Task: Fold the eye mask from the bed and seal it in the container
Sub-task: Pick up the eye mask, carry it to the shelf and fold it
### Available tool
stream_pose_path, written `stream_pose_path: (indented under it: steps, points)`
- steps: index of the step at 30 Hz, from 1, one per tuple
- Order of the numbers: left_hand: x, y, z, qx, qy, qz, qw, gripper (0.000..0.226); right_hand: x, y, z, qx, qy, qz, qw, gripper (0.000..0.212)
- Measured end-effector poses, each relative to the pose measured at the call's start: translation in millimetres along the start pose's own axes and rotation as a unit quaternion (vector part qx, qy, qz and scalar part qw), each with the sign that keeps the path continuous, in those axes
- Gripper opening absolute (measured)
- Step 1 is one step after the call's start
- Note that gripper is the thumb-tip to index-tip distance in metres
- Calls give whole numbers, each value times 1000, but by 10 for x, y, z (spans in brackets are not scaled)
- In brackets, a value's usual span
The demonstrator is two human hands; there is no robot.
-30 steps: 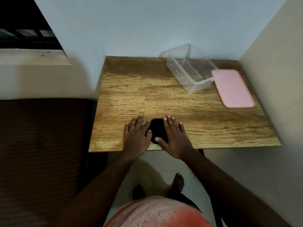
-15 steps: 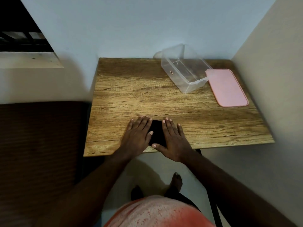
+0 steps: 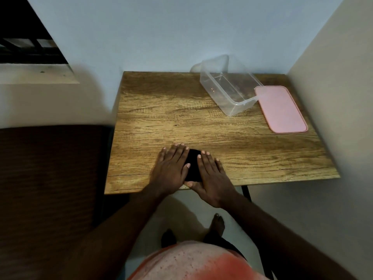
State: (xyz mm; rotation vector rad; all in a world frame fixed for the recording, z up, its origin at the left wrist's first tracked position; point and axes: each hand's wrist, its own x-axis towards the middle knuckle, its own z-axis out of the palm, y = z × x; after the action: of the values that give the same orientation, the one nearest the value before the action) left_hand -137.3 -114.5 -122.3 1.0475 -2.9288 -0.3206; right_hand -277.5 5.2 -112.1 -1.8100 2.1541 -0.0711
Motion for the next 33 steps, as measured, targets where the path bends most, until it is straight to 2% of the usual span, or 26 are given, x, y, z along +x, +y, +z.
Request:
stream_pose_path:
  steps: [7,12,15,18,21,24,27,33]
  points:
    - [13,-7,-11,5,-6,6,1000,68,103,-71,-86,-8,4,5,1000,122]
    - [11,-1,10,7,3,3,1000,67,-86,-17,-24,-33,-10,-23,999,115]
    - [4,10,-5,4,5,3,1000,67,-184,54,-96,-29,-21,-3,999,116]
    - [-4,-8,-9,-2,0,8,1000,68,-30,-102,-223,15,-3,18,1000,119]
    - [9,-13,5,2,-10,8,1000,69,99,-259,-215,35,3,-19,999,115]
    - [19,-19,6,10,-10,2,1000,69,72,-168,-91,-4,-5,-46,999,111]
    - [5,-6,1,1,-2,0,1000,68,11,-6,-95,-19,-13,-27,999,109]
    - [19,0,-6,-2,-7,-5,1000,70,129,-170,-142,-21,-14,-48,999,117]
